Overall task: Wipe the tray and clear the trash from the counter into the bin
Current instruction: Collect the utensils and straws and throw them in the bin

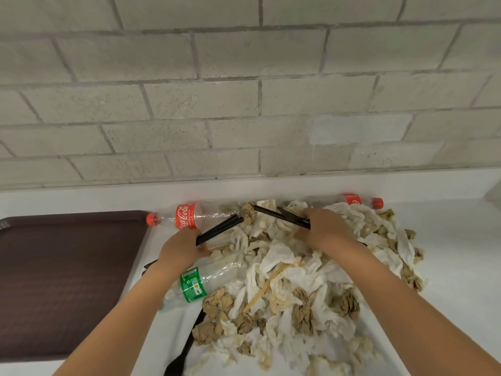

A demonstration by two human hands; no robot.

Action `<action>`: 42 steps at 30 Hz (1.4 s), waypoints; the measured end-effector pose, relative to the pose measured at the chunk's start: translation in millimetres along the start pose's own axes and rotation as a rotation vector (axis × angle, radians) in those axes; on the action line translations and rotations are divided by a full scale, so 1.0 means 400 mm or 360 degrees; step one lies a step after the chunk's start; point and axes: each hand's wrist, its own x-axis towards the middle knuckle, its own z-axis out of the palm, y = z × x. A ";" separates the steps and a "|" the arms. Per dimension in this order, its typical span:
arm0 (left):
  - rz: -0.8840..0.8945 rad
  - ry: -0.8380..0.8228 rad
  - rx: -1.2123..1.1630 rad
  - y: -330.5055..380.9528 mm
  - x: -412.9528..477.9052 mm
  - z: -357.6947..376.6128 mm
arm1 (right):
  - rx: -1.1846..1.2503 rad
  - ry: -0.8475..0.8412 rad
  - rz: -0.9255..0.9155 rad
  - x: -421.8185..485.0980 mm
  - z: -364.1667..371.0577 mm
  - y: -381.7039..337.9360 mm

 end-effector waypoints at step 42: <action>0.0131 -0.0242 0.0157 0.020 0.060 0.001 | 0.1221 0.0375 -0.0136 -0.046 -0.161 0.022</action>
